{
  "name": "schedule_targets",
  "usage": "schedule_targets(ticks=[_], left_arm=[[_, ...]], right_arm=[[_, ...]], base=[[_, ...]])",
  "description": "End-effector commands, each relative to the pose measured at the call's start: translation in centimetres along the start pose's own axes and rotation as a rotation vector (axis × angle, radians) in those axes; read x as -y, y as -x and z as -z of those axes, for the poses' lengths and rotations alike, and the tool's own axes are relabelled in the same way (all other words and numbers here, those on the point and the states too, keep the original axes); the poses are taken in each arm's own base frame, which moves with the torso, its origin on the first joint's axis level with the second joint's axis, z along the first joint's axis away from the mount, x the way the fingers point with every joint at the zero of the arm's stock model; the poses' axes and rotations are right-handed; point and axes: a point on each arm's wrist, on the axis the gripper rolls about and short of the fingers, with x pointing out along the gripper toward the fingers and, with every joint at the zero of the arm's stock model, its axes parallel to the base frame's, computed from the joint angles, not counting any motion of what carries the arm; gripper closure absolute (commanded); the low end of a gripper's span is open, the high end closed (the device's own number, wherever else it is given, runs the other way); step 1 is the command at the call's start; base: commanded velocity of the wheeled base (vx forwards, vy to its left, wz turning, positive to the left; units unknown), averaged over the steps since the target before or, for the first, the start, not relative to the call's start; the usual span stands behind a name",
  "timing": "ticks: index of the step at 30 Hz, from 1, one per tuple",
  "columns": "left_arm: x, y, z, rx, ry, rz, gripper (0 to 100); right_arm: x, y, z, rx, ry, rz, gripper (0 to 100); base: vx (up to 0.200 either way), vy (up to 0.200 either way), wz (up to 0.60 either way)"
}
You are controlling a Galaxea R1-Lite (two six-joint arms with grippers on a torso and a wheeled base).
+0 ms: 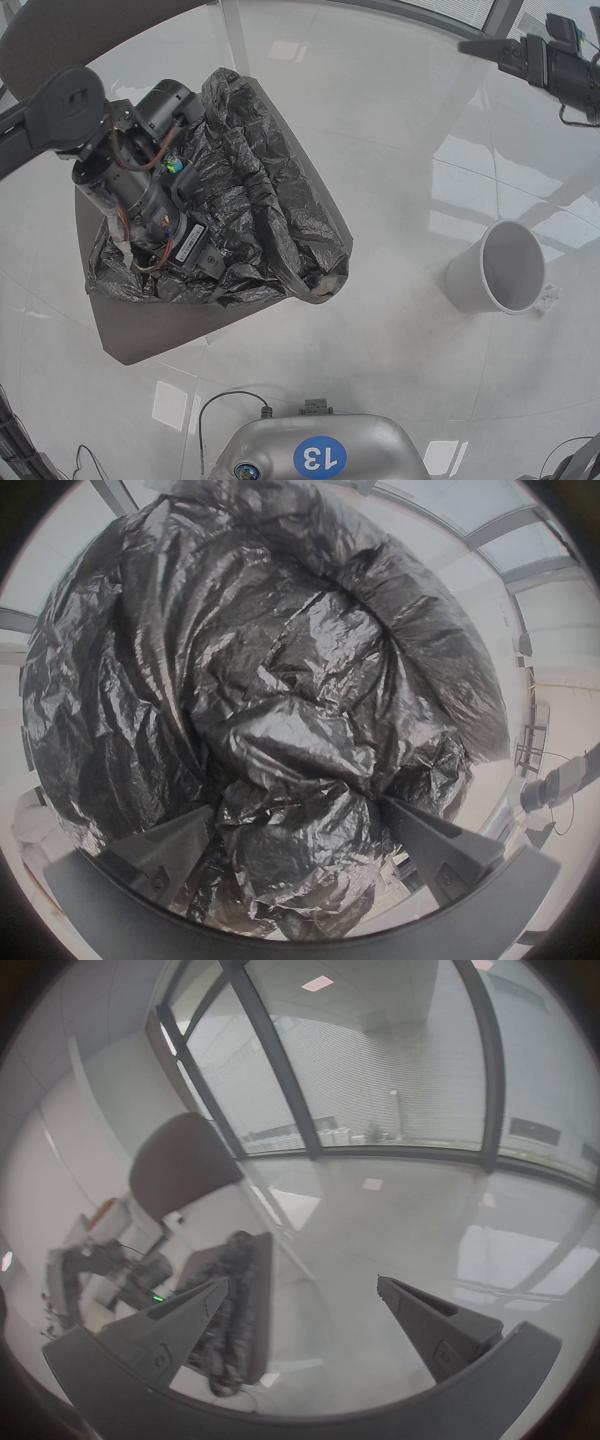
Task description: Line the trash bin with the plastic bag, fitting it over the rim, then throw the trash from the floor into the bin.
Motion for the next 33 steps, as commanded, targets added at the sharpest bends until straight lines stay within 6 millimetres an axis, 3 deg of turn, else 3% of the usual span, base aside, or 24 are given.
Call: schedule_targets(ticks=[1,8,13,17,22,24,28,31,33], left_arm=[[1.6,-3.6,-1.6,-0.012,0.014,-0.003,0],[1.3,-2.5,-0.5,-0.078,0.005,-0.031,0],[1.0,-1.7,1.8,-0.28,-0.008,-0.048,0],[1.1,-0.5,3.7,-0.448,0.06,-0.08,0],[1.1,-0.5,3.7,-0.438,0.217,-0.157,0],[0.8,1.0,4.0,-0.396,0.237,-0.164,0],[-0.1,6.6,5.9,-0.233,0.212,-0.125,0],[-0.3,8.4,6.4,-0.143,0.229,-0.118,0],[-0.5,10.3,6.5,0.016,0.261,-0.102,0]], right_arm=[[-5.3,0.6,-0.5,-0.056,-0.049,-0.236,0],[-5.0,2.3,0.2,-0.072,-0.008,-0.19,0],[-4.5,4.3,1.2,-0.092,-0.002,-0.172,0],[-4.2,5.7,1.7,-0.105,-0.001,-0.172,0],[-4.1,6.6,2.1,-0.111,0.001,-0.17,0],[-4.1,6.6,2.2,-0.112,0.001,-0.171,0],[-4.0,6.6,2.1,-0.11,0.001,-0.168,0],[-4.0,6.7,2.2,-0.114,0.0,-0.168,0],[-3.9,6.9,2.5,-0.121,0.001,-0.166,0]], base=[[0.0,0.0,0.0],[0.0,0.0,0.0],[0.0,0.0,0.0],[0.0,0.0,0.0],[0.0,0.0,0.0],[0.0,0.0,0.0],[0.0,0.0,0.0],[0.0,0.0,0.0],[0.0,0.0,0.0]])
